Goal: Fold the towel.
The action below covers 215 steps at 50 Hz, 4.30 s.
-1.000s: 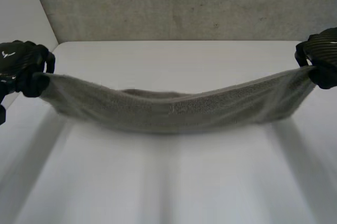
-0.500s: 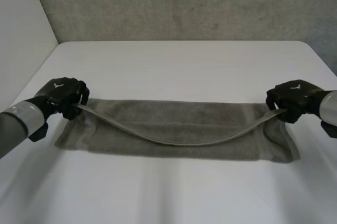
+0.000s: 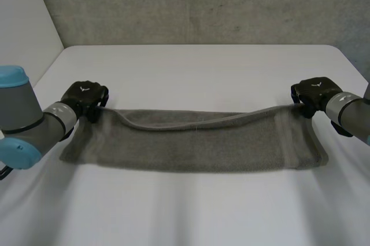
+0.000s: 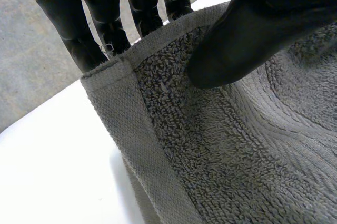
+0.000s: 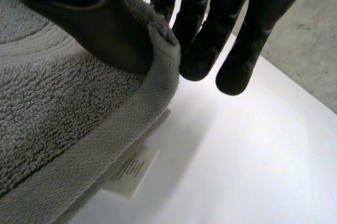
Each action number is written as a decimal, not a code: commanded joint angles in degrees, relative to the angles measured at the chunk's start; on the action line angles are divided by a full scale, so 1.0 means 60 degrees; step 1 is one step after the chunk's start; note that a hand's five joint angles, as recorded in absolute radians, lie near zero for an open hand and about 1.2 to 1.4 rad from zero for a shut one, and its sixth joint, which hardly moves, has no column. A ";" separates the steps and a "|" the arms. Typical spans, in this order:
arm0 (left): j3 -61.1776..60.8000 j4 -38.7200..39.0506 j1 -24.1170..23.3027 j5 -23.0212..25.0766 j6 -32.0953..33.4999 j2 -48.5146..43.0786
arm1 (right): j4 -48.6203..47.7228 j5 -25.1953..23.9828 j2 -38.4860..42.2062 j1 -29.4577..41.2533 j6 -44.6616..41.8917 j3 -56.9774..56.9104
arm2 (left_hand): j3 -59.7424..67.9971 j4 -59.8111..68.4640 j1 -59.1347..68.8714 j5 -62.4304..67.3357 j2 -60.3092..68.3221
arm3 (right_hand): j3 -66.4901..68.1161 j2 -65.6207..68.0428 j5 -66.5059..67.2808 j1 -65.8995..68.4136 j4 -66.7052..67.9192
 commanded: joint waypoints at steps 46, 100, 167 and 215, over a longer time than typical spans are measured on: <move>-0.2444 0.0377 -0.0111 0.0377 0.0445 0.2465 | -0.0686 -0.0572 -0.3621 -0.0022 -0.0742 0.3790 | -1.2040 -1.1776 -1.1185 -1.3138 -1.1707 | -0.8997 -0.8917 -0.9113 -0.8994 -0.9026; -0.5422 0.2019 0.0299 0.0760 -0.0639 0.4386 | -0.1303 0.0231 -0.3022 -0.4019 -0.5574 0.4749 | -1.2095 -1.1831 -1.1240 -1.3193 -1.1762 | 0.0529 0.0608 0.0412 0.0532 0.0500; -0.4514 0.2019 -0.1736 0.0687 -0.1284 0.4563 | -0.1565 0.0291 -0.4971 0.2380 -0.1446 0.6240 | -1.2263 -1.1999 -1.1409 -1.3362 -1.1931 | -1.1138 -1.1059 -1.1254 -1.1135 -1.1167; -0.3796 0.1887 -0.2308 -0.0821 -0.2175 0.4987 | -0.1478 -0.0646 -0.2369 0.5525 -0.1402 0.2261 | -1.2207 -1.1943 -1.1353 -1.3306 -1.1875 | 0.0529 0.0608 0.0412 0.0532 0.0500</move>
